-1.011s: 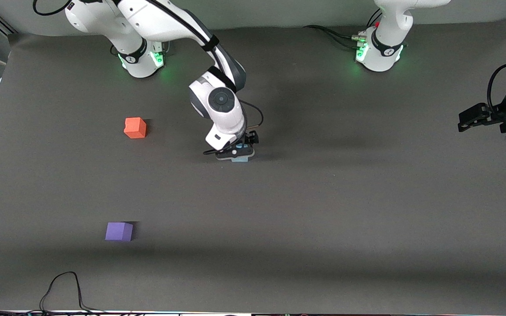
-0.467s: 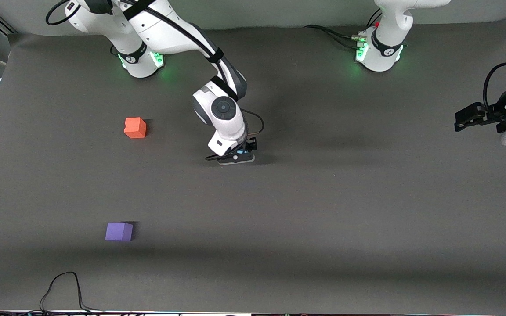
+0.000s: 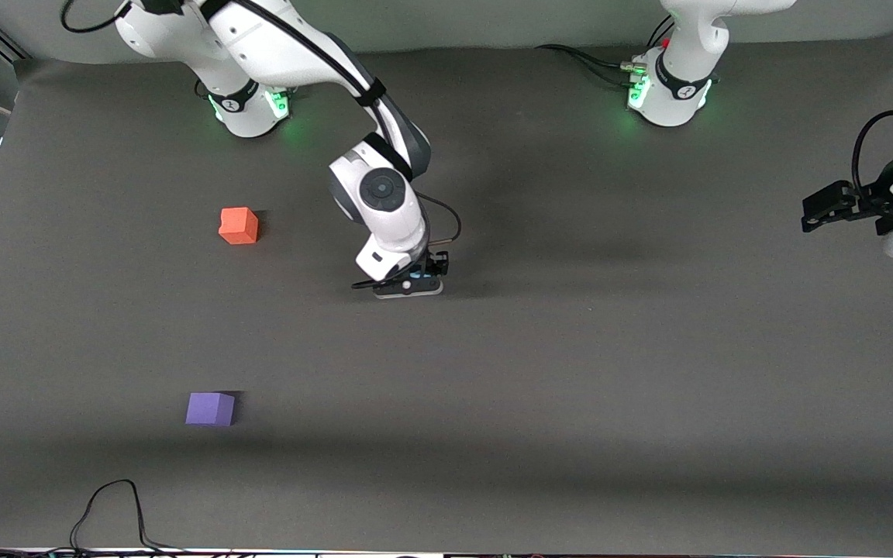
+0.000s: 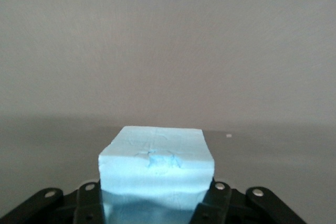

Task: Place blue block between orange and purple blocks
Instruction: 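Carry the blue cube with the right gripper toward the orange cube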

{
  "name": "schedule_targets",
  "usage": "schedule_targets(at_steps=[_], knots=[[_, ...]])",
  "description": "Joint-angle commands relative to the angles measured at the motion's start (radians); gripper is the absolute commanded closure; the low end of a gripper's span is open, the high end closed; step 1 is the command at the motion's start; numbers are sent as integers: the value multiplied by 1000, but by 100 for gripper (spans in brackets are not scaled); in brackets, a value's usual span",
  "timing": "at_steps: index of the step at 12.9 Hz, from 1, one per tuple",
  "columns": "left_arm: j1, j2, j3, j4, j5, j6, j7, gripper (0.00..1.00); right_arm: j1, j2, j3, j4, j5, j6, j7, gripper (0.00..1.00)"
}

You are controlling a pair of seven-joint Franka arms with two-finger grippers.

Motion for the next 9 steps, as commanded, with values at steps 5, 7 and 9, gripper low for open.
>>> schedule_targets(at_steps=[5, 7, 9], knots=[[-18, -26, 18, -19, -1, 4, 37, 0, -51, -199, -82, 490, 36, -730, -50, 82], [-18, -26, 18, -18, -2, 5, 34, 0, -109, -203, -82, 584, 53, -824, -86, 82], [-17, -25, 19, -13, -1, 2, 25, 0, -146, -257, -87, 567, 50, -873, -147, 82]])
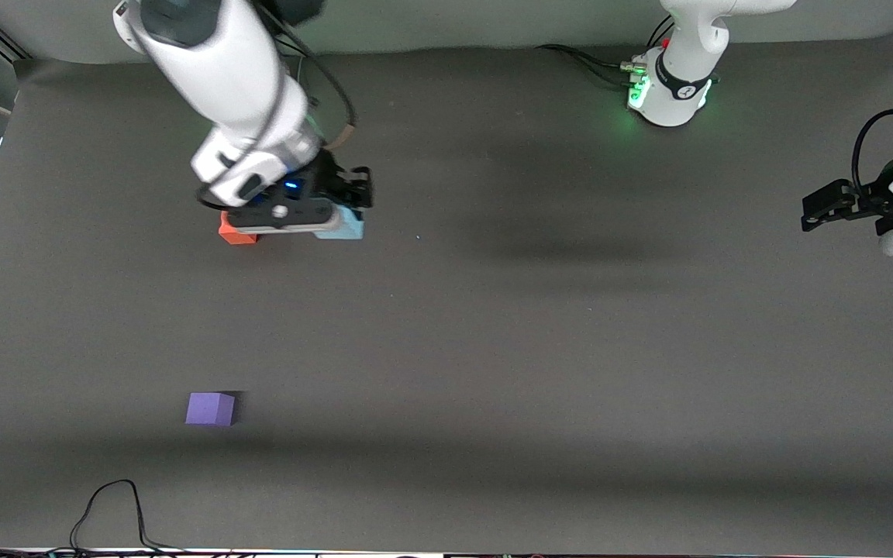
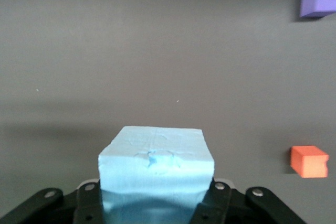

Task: Place blue block between orange and purple blocks
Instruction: 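Carry the blue cube with the right gripper toward the orange cube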

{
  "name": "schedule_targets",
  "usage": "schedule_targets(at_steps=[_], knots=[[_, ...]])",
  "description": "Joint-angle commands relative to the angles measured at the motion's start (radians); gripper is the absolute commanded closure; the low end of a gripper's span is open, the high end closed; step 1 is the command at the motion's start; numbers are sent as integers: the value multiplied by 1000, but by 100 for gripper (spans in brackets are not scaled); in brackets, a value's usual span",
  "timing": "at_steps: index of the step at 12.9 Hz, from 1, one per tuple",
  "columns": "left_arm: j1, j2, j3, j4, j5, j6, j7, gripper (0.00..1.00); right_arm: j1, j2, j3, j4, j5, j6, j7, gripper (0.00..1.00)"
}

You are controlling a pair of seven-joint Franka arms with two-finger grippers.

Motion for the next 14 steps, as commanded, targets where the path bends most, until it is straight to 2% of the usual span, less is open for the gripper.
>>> schedule_targets(at_steps=[1, 2, 3, 4, 5, 8, 10, 11, 14], knots=[[-17, -24, 16, -13, -2, -1, -1, 0, -37, -16, -44, 7, 20, -50, -107, 82], [-17, -24, 16, -12, -2, -1, -4, 0, -39, -20, -90, 5, 21, -56, -140, 82], [-16, -25, 16, -13, -3, 2, -3, 0, -77, -33, -105, -2, 18, -59, -173, 82], [-16, -25, 16, -13, -5, 8, -3, 0, -164, -52, -78, -27, 20, -61, -206, 82], [-11, -25, 18, -13, -14, 11, -4, 0, -260, -95, -25, -72, 17, -62, -291, 82], [-10, -25, 19, -13, -33, 10, -4, 0, -500, -171, 64, -191, 9, -62, -476, 82], [-11, -24, 18, -13, -33, 7, -4, 0, -711, -213, 251, -269, 9, -51, -491, 82], [-11, -22, 18, -13, -28, 5, -4, 0, -737, -243, 275, -319, 8, -30, -491, 82], [-16, -18, 15, -12, -20, 16, -3, 0, -729, -332, 275, -525, 2, 120, -493, 82]])
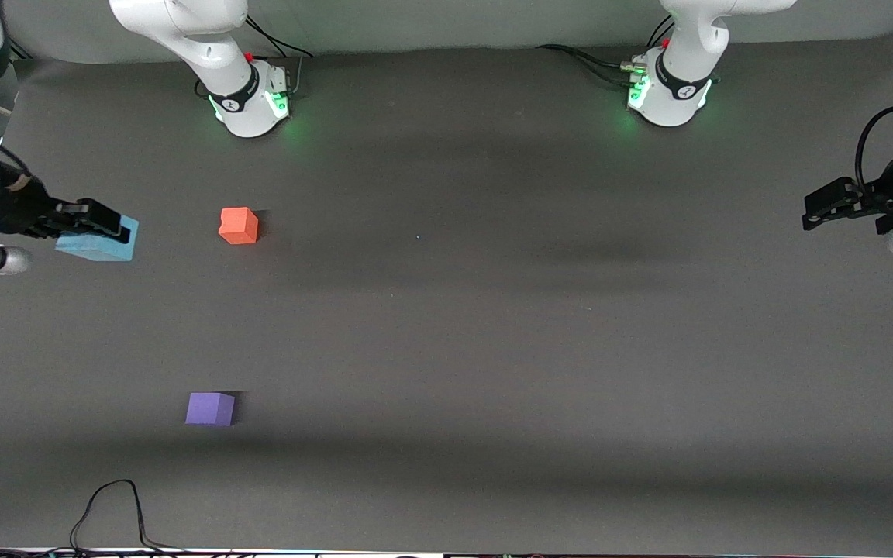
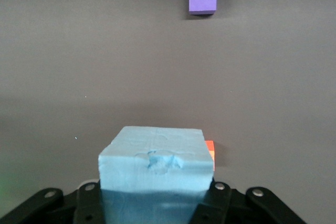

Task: Place blue block between orange and purple blocks
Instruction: 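Lower the blue cube between the orange and purple cubes, open the right gripper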

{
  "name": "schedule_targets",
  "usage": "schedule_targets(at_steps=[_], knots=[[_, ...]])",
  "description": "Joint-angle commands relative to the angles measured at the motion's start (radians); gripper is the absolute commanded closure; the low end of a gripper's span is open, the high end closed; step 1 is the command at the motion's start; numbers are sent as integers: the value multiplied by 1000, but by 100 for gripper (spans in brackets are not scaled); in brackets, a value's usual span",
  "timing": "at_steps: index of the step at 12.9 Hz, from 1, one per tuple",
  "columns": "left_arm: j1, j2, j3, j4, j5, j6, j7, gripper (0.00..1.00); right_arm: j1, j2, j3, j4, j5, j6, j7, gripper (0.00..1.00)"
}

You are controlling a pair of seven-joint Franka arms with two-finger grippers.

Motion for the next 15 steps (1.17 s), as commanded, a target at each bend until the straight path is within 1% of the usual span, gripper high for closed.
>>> schedule_targets(at_steps=[1, 5, 6, 7, 8, 10, 11, 14, 15], knots=[[-13, -11, 7, -12, 0, 15, -2, 0, 1, -107, 11, -241, 0, 173, -4, 82], [-14, -11, 7, -9, 0, 14, -4, 0, -1, -10, 13, -381, 3, 397, -42, 82], [-16, -11, 7, -9, 0, 12, -5, 0, -1, 33, 13, -387, 11, 428, -85, 82], [-14, -11, 7, -9, -2, 12, -7, 0, -1, 66, 11, -415, 14, 489, -105, 82], [-14, -10, 7, -9, 0, 14, -7, 0, -4, 80, 11, -476, 14, 584, -125, 82], [-14, -7, 7, -9, -2, 15, -7, 0, -8, 130, 8, -611, 15, 840, -180, 82], [-14, -8, 7, -9, -2, 14, -7, 0, -7, 179, 8, -636, 15, 922, -182, 82], [-14, -7, 7, -10, -5, 15, -8, 0, -4, 299, 7, -646, 15, 1074, -183, 82], [-16, -7, 7, -10, -3, 15, -10, 0, -4, 323, 8, -646, 15, 1108, -183, 81]])
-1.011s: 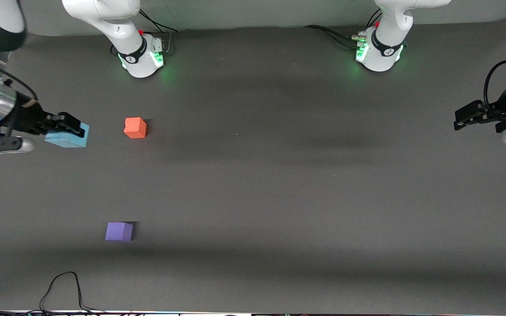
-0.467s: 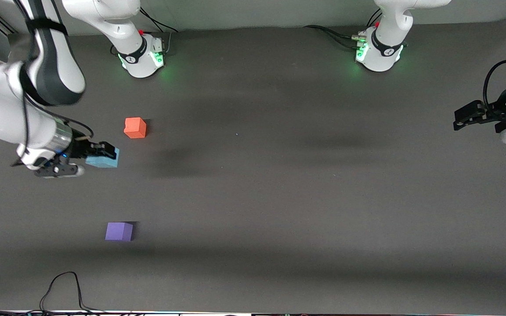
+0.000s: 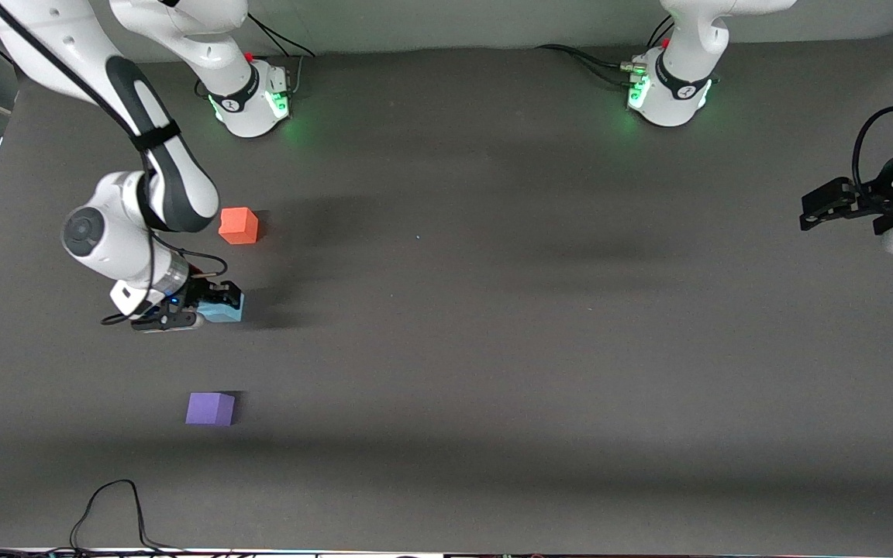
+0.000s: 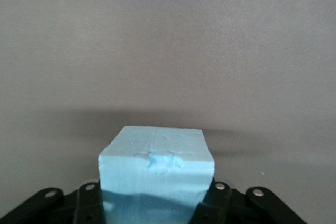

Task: Place blue block between orange and purple blocks
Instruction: 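Lower the blue cube between the orange and purple cubes, open the right gripper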

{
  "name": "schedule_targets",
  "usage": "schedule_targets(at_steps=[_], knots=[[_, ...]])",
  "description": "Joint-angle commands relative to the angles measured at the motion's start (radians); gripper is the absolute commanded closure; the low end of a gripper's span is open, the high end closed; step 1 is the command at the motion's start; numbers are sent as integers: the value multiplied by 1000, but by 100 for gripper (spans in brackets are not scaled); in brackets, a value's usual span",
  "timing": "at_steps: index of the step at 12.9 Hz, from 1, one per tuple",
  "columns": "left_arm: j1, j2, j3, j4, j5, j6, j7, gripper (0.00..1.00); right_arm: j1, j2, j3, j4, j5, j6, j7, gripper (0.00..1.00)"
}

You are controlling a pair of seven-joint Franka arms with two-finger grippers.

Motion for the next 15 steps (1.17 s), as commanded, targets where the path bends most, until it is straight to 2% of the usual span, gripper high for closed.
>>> schedule_targets(at_steps=[1, 5, 6, 7, 8, 10, 13, 15], knots=[[-13, -7, 7, -9, -5, 14, -10, 0, -1, 59, -1, 9, 16, 79, -33, 81], [-13, -6, 7, -9, -3, 16, -10, 0, 0, 103, -1, 9, 16, 143, -33, 80], [-12, -6, 7, -11, -5, 16, -10, 0, -1, 103, -1, 9, 16, 143, -33, 72], [-12, -6, 7, -11, -5, 16, -10, 0, 0, 97, -1, 9, 16, 136, -32, 44], [-13, -6, 7, -11, -5, 16, -10, 0, 0, 90, -1, 9, 16, 125, -33, 1], [-13, -6, 7, -11, -5, 16, -10, 0, 0, 24, -1, 12, 14, 46, -35, 0], [-13, -6, 7, -11, -5, 17, -10, 0, 2, -177, -1, 35, 14, -196, -35, 0], [-13, -6, 7, -11, -3, 17, -10, 0, 2, -293, 1, 108, 8, -409, -35, 0]])
